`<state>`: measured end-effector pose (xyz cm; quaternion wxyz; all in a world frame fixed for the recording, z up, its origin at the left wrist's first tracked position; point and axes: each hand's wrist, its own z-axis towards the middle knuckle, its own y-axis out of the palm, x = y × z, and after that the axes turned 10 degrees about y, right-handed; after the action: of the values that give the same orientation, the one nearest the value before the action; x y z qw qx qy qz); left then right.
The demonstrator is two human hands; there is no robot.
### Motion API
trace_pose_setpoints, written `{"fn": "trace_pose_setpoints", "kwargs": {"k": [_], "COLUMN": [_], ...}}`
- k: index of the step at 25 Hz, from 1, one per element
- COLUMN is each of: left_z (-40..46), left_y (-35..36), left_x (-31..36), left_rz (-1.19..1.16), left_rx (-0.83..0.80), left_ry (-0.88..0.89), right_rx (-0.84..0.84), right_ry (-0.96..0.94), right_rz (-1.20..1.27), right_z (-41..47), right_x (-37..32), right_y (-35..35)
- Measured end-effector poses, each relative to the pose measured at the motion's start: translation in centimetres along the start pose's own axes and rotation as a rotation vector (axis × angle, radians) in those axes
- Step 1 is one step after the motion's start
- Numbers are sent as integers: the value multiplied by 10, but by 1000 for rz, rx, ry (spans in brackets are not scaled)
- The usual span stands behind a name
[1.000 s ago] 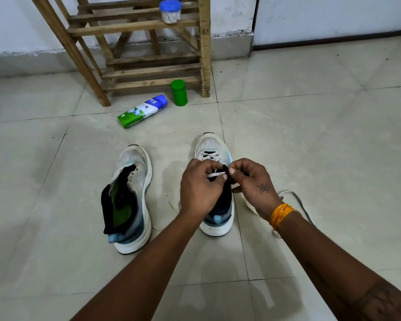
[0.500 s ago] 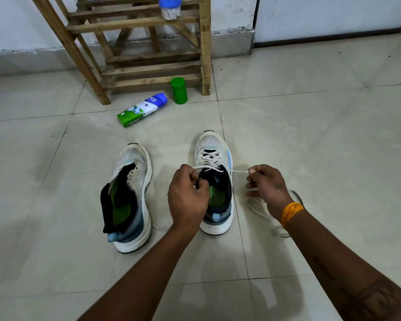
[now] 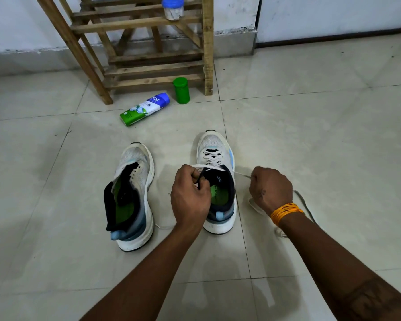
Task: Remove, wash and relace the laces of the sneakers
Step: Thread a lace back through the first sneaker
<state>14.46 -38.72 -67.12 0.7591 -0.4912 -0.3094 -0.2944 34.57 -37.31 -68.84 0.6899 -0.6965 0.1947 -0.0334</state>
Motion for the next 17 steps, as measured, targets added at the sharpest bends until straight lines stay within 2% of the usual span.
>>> {"fn": "trace_pose_setpoints", "kwargs": {"k": [2, 5, 7, 8, 10, 12, 14, 17], "left_z": [-1, -1, -1, -2, -1, -3, -4, -4], "left_y": [-1, 0, 0, 0, 1, 0, 0, 1], "left_x": [0, -1, -1, -1, -1, -3, -3, -3], "left_rz": [-2, -7, -13, -17, -24, -26, -29, -32], "left_rx": [4, 12, 19, 17, 10, 9, 14, 19], "left_ry": [9, 23, 29, 31, 27, 27, 39, 49], "right_rx": [-74, 49, 65, 91, 96, -61, -163, -61], "right_ry": [0, -322, -404, -374, -190, -25, -20, -216], "right_rz": [-49, 221, 304, 274, 110, -89, -151, 82], "right_z": [0, -6, -9, -8, -4, -4, -4, -7], "right_x": [-1, -24, -31, -27, -11, -1, -3, -22], "right_y": [-2, -8, -9, -6, 1, 2, -1, -11]}}
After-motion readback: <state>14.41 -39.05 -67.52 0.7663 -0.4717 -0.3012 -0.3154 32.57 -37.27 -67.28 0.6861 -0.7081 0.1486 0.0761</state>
